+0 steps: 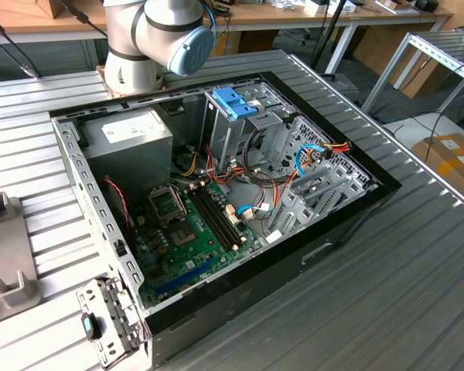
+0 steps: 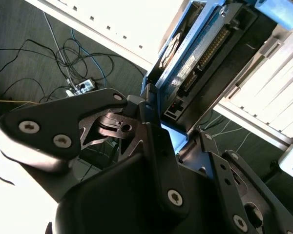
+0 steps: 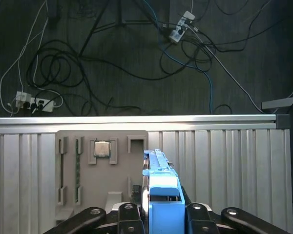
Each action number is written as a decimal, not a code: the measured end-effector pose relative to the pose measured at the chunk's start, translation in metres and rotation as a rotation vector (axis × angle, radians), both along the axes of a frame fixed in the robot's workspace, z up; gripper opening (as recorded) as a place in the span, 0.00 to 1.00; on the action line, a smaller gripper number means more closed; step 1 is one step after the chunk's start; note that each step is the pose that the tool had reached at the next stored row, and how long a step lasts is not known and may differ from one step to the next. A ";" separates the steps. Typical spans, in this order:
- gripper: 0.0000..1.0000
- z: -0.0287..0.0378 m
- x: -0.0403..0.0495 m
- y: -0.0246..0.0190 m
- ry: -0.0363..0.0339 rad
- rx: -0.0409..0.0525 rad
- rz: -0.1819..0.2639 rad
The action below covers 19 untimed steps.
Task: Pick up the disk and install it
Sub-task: 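Pick up the disk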
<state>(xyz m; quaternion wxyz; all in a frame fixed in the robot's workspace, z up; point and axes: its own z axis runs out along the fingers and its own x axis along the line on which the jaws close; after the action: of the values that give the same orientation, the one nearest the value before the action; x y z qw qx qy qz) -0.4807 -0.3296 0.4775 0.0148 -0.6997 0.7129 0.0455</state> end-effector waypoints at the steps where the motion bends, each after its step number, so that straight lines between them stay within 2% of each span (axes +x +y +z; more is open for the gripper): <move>1: 0.37 0.0024 0.0000 0.0000 0.0001 0.0007 0.000; 19: 0.37 0.0252 0.0000 0.0000 0.0001 0.0079 0.000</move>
<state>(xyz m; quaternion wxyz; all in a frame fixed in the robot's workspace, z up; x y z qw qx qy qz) -0.4807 -0.3296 0.5027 0.0175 -0.6996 0.7127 0.0484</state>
